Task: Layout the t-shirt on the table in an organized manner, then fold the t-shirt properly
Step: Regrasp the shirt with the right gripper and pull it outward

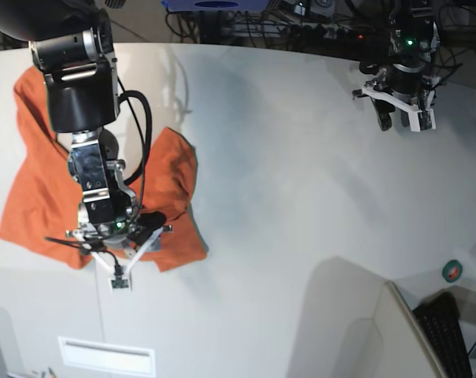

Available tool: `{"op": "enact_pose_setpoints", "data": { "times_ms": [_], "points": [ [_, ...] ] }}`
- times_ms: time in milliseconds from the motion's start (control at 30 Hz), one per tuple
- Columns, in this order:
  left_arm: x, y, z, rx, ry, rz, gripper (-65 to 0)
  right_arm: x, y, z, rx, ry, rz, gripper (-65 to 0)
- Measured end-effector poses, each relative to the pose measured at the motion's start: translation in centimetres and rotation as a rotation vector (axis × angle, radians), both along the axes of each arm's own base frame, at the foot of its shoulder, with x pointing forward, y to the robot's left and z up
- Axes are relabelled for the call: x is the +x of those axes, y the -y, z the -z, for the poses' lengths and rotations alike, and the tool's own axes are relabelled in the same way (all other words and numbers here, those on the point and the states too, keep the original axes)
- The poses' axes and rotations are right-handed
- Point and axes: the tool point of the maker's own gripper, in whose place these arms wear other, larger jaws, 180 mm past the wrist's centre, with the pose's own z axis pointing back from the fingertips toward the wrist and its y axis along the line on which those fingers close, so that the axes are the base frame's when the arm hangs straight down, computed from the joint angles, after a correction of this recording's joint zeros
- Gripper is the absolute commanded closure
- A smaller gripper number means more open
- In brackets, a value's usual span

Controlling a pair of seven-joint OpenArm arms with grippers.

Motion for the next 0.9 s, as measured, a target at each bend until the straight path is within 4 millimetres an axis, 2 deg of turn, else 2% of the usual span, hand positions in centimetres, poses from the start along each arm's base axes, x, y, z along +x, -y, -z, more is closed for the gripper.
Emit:
{"op": "enact_pose_setpoints", "data": {
  "times_ms": [67, 200, 300, 433, 567, 633, 733, 800, 900],
  "points": [
    [-0.1, 0.0, 0.1, -0.001, -0.002, 0.000, -25.3, 0.1, -0.2, -0.4, 0.006, 0.014, -0.004, -0.8],
    [-0.1, 0.1, 0.1, -0.002, -0.004, -0.001, -25.3, 0.1, -0.6, -2.6, 0.025, 0.089, -0.003, 0.0],
    [0.1, 0.2, 0.0, -0.003, 0.001, 0.003, -25.3, -1.5, -0.9, -5.3, 0.041, 0.182, -0.009, 0.0],
    [0.4, 0.3, 0.0, -0.007, 0.006, 0.003, -25.3, -5.1, -0.8, -8.6, 0.059, 0.281, -0.007, 0.0],
    [1.1, 0.2, -0.4, -0.005, 0.021, 0.002, -25.3, -9.1, 0.7, -11.4, 0.025, 0.349, -0.024, 0.0],
    [1.4, 0.2, -0.6, -0.002, 0.032, 0.004, -25.3, -11.1, 1.4, -11.2, 0.003, 0.331, -0.020, 0.0],
    [1.6, 0.4, -0.6, -0.008, 0.036, 0.002, -25.3, -14.5, 1.8, -8.2, 0.024, 0.223, 0.004, 0.0],
    [1.7, 0.2, -0.6, -0.004, 0.034, 0.003, -25.3, -16.8, 2.7, -6.4, 0.015, 0.157, 0.032, 0.0],
    [1.9, 0.1, -0.8, 0.000, 0.042, 0.002, -25.3, -19.9, 3.5, -4.5, 0.052, 0.065, 0.024, 0.0]
  ]
}}
